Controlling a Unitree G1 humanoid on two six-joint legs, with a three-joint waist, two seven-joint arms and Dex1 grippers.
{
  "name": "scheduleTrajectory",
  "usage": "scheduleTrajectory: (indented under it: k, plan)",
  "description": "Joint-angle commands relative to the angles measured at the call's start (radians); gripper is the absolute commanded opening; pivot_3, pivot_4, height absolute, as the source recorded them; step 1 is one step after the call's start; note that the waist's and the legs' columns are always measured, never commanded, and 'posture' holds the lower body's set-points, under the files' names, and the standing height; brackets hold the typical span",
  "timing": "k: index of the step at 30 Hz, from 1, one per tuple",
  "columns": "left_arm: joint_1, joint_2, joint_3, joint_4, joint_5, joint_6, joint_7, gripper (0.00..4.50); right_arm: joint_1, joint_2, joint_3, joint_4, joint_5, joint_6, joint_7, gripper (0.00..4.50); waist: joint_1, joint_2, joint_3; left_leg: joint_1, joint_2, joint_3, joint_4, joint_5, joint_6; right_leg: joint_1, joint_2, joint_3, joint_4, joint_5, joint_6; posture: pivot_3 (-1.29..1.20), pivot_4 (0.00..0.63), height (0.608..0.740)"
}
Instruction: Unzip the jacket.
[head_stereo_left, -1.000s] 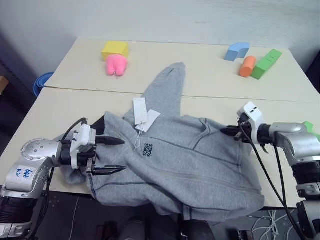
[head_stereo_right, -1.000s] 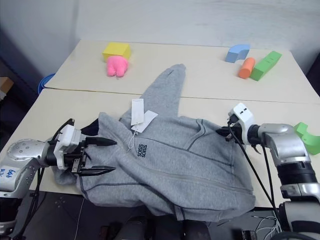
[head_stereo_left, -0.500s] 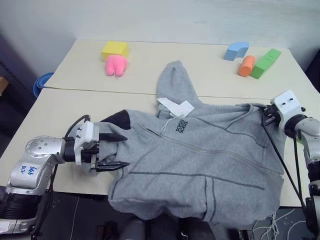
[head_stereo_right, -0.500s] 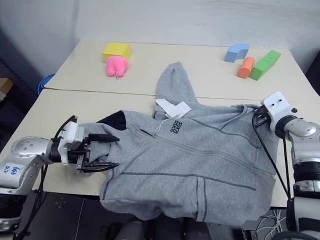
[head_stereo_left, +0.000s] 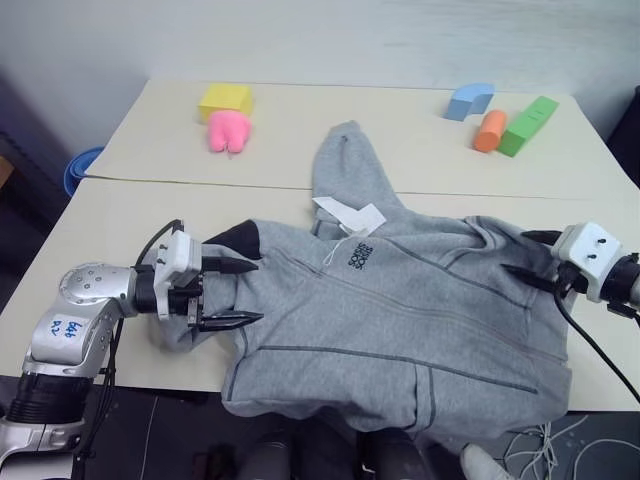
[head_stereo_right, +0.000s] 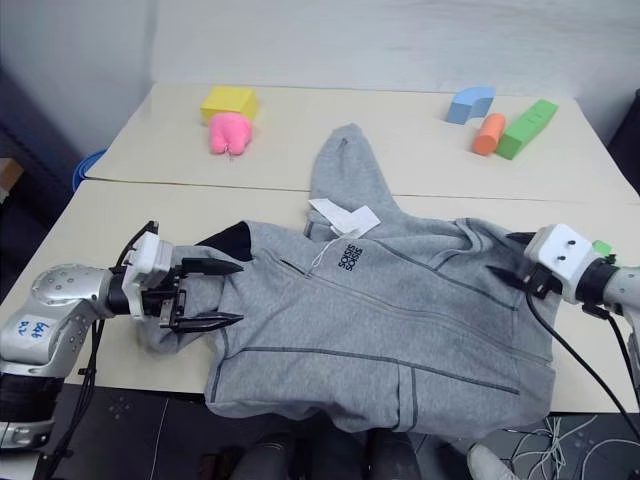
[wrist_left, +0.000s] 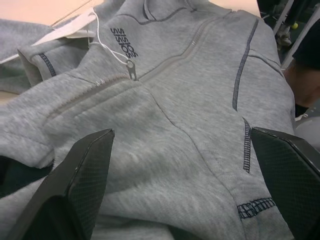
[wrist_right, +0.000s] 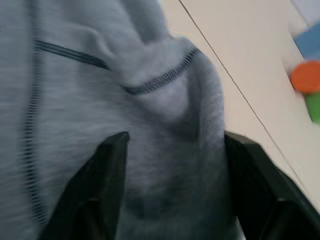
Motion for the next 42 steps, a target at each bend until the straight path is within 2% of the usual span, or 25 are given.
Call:
scheduleTrajectory:
  k: [1,7,14,21,28,37,42]
  plan:
    - [-0.049,-0.014,0.008,0.019,0.015,-0.065,-0.008,4.50,-0.005,-0.024,-0.019,-0.189,0.053,0.004,0.036,3.54,-0.004,0.000,0.000,0.001,0.000,0.001,0.000,0.000,0.000,0.001,0.000,0.000,0.000,0.000,0.000,0.00,0.150,0.740]
    - [-0.167,-0.092,-0.085,0.130,0.098,-0.152,-0.016,4.50,-0.195,0.083,0.201,-0.269,-0.072,0.007,0.010,3.54,-0.001,0.000,0.000,0.004,0.000,0.001,0.001,0.000,0.000,0.003,0.000,0.000,0.001,0.000,0.000,0.00,0.150,0.740]
    - [-0.290,-0.225,-0.187,0.324,0.230,-0.276,0.027,4.50,-0.447,0.286,0.447,0.015,-0.383,-0.163,-0.117,3.54,0.002,-0.001,0.000,0.001,-0.004,-0.001,0.001,0.001,0.001,0.002,-0.002,-0.001,0.003,0.000,0.000,0.00,0.150,0.740]
    - [-0.317,-0.291,-0.182,0.397,0.274,-0.307,0.108,4.50,-0.562,0.425,0.529,0.211,-0.491,-0.259,-0.224,3.54,-0.006,-0.001,0.000,-0.002,-0.005,-0.004,0.000,0.001,0.002,-0.001,-0.003,-0.002,0.003,0.000,0.000,0.00,0.150,0.740]
    - [-0.297,-0.299,-0.170,0.409,0.287,-0.277,0.182,4.50,-0.620,0.530,0.555,0.263,-0.496,-0.282,-0.246,3.54,-0.007,-0.001,0.000,-0.002,-0.005,-0.004,0.001,0.002,0.003,-0.001,-0.003,-0.002,0.005,0.000,0.000,0.00,0.150,0.740]
    - [-0.254,-0.311,-0.180,0.379,0.291,-0.229,0.236,4.50,-0.654,0.581,0.570,0.352,-0.539,-0.315,-0.305,3.54,-0.007,0.000,0.000,-0.002,-0.005,-0.006,0.001,0.002,0.003,-0.001,-0.003,-0.002,0.006,0.000,0.000,0.00,0.150,0.740]
    - [-0.234,-0.319,-0.196,0.357,0.304,-0.167,0.273,4.50,-0.618,0.549,0.533,0.286,-0.504,-0.318,-0.302,1.91,-0.008,0.000,0.000,-0.002,-0.005,-0.006,0.001,0.002,0.003,-0.001,-0.003,-0.002,0.006,0.000,0.000,0.00,0.150,0.740]
